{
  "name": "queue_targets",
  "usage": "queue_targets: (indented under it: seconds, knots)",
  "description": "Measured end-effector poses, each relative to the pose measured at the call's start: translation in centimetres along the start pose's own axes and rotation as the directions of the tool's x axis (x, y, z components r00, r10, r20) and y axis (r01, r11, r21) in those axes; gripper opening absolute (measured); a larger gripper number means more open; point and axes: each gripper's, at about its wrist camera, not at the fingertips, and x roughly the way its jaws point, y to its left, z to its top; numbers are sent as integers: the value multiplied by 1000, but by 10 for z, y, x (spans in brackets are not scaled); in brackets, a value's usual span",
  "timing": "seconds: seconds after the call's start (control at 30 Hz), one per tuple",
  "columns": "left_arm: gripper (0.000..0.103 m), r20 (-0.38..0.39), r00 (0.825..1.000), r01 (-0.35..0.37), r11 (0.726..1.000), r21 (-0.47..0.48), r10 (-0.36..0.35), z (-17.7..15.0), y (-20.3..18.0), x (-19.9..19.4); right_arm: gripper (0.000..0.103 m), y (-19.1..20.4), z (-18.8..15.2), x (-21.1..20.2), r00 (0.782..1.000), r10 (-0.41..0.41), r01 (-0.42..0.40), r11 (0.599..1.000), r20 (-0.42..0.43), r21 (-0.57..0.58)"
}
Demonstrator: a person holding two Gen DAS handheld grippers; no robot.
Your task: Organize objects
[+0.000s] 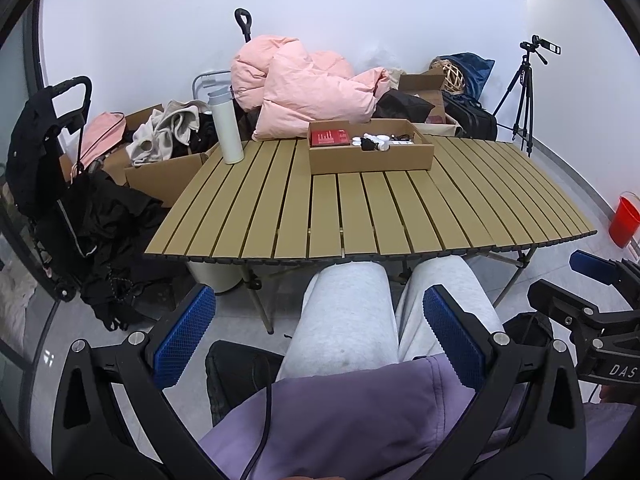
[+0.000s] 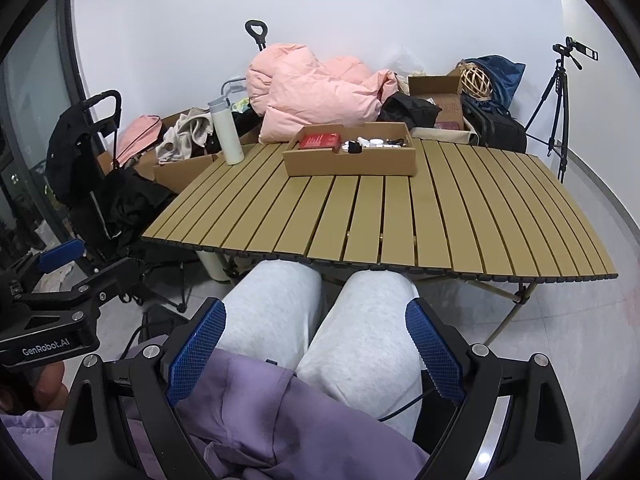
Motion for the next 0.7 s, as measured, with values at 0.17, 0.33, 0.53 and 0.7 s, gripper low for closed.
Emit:
queue_targets:
  seconds: [0.17,0.33,0.53,0.7]
  knots:
    - [103,0,1000,-5,1000,-4,5,0,0,0,94,0,0,1,1000,9,-9,1000,-2,-1]
    - [103,0,1000,-7,1000,-3,7,0,1,0,94,-4,1,0,1000,17,-17,1000,5,17]
    - [103,0,1000,-5,1000,-2,5,0,1,0,94,-5,1,1,1000,9,-9,1000,4,18]
    - [103,-5,1000,-4,1000,1,4,-1,2,1,94,-4,-1,4,1000,9,-9,1000,-6,12]
